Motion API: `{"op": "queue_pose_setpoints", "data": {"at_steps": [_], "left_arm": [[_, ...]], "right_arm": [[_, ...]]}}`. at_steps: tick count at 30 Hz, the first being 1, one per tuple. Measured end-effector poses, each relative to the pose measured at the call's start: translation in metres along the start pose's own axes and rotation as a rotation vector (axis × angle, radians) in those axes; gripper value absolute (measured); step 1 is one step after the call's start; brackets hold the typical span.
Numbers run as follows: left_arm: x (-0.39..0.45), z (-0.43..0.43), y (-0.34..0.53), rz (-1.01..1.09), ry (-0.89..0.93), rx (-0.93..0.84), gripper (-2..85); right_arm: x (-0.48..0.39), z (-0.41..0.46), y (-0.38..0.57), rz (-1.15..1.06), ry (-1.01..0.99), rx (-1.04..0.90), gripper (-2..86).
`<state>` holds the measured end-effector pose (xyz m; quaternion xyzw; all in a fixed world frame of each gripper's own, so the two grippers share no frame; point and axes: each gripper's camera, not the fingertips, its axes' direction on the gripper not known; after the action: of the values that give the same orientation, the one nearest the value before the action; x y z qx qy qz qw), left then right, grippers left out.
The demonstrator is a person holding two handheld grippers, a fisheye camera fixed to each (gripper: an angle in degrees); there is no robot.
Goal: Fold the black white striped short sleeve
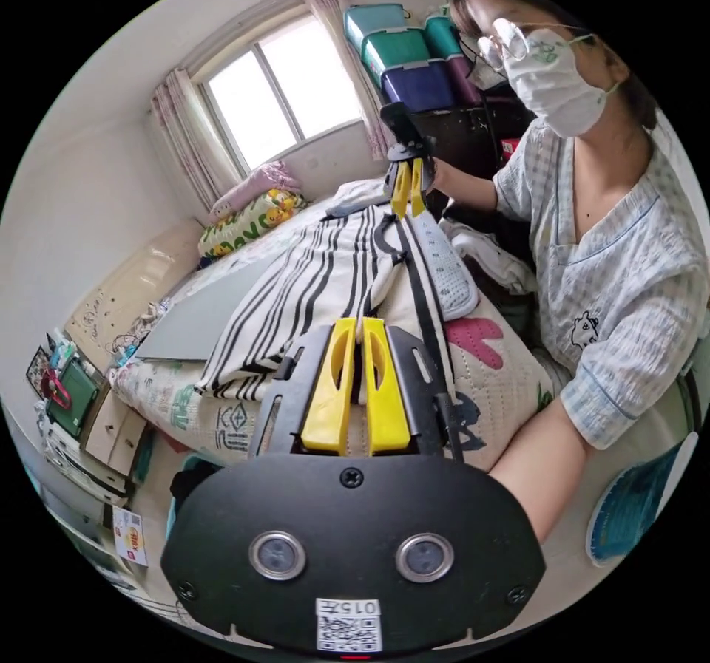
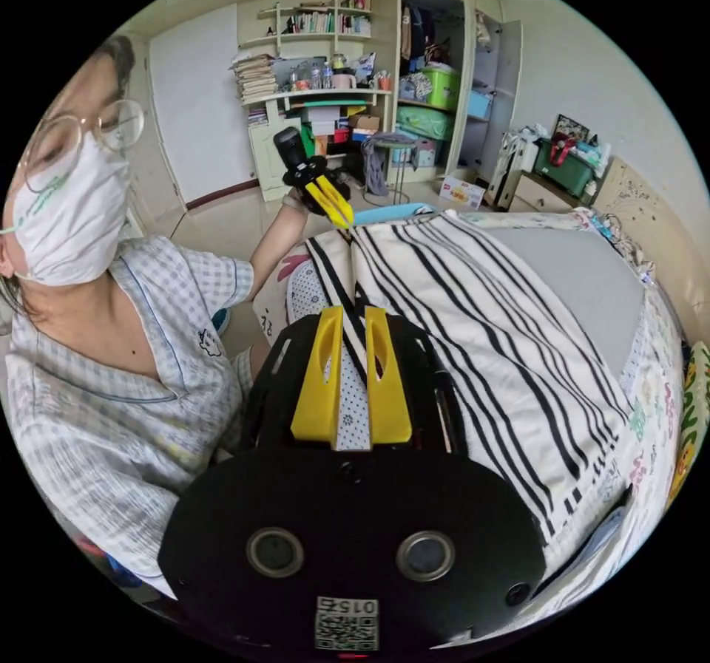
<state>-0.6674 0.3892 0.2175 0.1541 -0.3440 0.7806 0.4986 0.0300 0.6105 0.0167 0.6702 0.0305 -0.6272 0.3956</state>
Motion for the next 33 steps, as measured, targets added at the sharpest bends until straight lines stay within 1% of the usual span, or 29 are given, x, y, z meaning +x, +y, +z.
{"op": "queue_pose_setpoints", "data": {"at_steps": [1, 2, 3, 4, 5, 6, 7, 9, 11, 12, 14, 19, 23, 27, 31, 33], "left_arm": [[0.010, -0.012, -0.013, 0.047, -0.011, 0.034, 1.9], [0.030, -0.031, -0.042, 0.150, -0.032, 0.083, 2.4], [0.043, -0.041, -0.077, 0.224, -0.057, 0.087, 3.1], [0.047, -0.042, -0.096, 0.249, -0.069, 0.073, 3.5], [0.048, -0.035, -0.135, 0.285, -0.081, 0.010, 4.7], [0.042, -0.020, -0.169, 0.318, -0.071, -0.074, 6.0], [0.037, -0.011, -0.184, 0.331, -0.056, -0.113, 6.2], [0.000, 0.030, -0.232, 0.329, 0.059, -0.227, 6.3], [-0.028, 0.062, -0.253, 0.318, 0.170, -0.283, 6.0], [-0.044, 0.082, -0.260, 0.308, 0.233, -0.312, 5.9], [-0.065, 0.104, -0.261, 0.292, 0.296, -0.352, 5.8], [-0.106, 0.115, -0.232, 0.196, 0.326, -0.346, 5.8], [-0.135, 0.090, -0.220, 0.149, 0.312, -0.332, 4.3], [-0.147, 0.064, -0.220, 0.193, 0.312, -0.318, 2.3], [-0.158, 0.029, -0.218, 0.234, 0.283, -0.266, 1.7], [-0.169, 0.023, -0.220, 0.215, 0.289, -0.309, 1.8]], "right_arm": [[0.000, -0.014, 0.003, 0.010, 0.030, 0.019, 5.7], [-0.001, -0.038, 0.012, 0.028, 0.111, 0.047, 5.8], [-0.005, -0.055, 0.020, 0.035, 0.218, 0.050, 5.9], [-0.007, -0.061, 0.025, 0.032, 0.269, 0.046, 5.9], [-0.010, -0.068, 0.033, 0.023, 0.341, 0.020, 6.1], [-0.009, -0.070, 0.038, 0.022, 0.358, -0.022, 6.4], [-0.007, -0.070, 0.041, 0.017, 0.345, -0.044, 6.9], [0.001, -0.064, 0.048, -0.002, 0.255, -0.115, 8.0], [0.008, -0.054, 0.051, -0.002, 0.233, -0.195, 8.2], [0.013, -0.046, 0.053, -0.001, 0.234, -0.253, 8.5], [0.019, -0.039, 0.055, 0.001, 0.224, -0.319, 8.9], [0.030, -0.057, 0.054, 0.038, 0.193, -0.265, 8.1], [0.040, -0.072, 0.055, 0.045, 0.194, -0.277, 4.6], [0.042, -0.090, 0.054, 0.020, 0.195, -0.277, 0.2], [0.039, -0.112, 0.058, -0.025, 0.202, -0.286, -0.5], [0.044, -0.124, 0.059, -0.014, 0.191, -0.276, -0.2]]}}
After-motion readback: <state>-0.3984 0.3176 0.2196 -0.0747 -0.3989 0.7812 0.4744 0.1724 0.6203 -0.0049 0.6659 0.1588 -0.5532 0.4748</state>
